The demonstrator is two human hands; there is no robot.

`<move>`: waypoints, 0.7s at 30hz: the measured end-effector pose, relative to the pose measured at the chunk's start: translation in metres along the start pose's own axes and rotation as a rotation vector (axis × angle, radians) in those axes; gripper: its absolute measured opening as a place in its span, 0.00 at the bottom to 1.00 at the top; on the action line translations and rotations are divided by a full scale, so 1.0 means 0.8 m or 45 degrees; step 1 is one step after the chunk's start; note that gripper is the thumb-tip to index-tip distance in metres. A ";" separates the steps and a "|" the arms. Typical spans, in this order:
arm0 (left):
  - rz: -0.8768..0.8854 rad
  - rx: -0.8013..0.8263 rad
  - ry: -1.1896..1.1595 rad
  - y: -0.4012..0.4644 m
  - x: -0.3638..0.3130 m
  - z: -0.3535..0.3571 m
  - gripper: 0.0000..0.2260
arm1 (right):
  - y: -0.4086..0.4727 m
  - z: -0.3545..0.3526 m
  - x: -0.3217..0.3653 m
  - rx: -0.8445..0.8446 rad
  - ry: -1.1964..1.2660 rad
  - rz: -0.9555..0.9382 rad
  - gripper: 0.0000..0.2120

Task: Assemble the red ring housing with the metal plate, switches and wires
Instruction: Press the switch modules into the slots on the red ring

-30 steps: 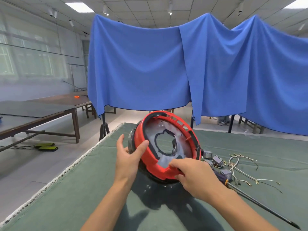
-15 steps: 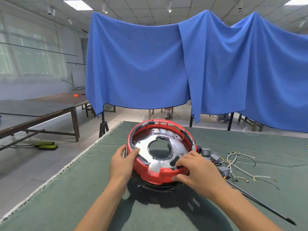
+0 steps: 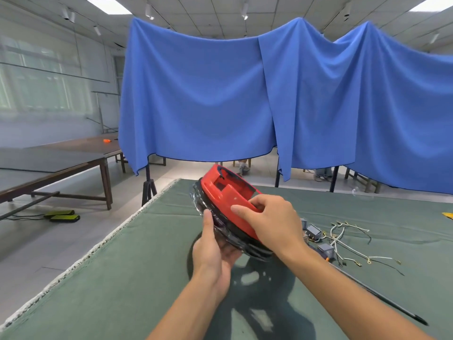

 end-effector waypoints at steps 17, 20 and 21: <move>-0.244 -0.261 -0.342 0.061 -0.056 -0.087 0.12 | -0.010 0.008 -0.026 0.289 0.137 -0.157 0.23; -0.298 -0.127 -0.348 0.052 -0.050 -0.067 0.20 | -0.017 0.014 -0.023 0.134 0.012 -0.167 0.25; -0.300 -0.109 -0.321 0.047 -0.045 -0.059 0.22 | -0.018 0.014 -0.022 0.063 -0.076 -0.164 0.24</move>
Point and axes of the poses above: each hand's wrist, its own y-axis towards the middle knuckle, its own z-axis out of the palm, x = y × z, the point moved 7 cm from there along y, towards the middle knuckle, and after that the axes turned 9 degrees about -x, right-handed, at the moved point
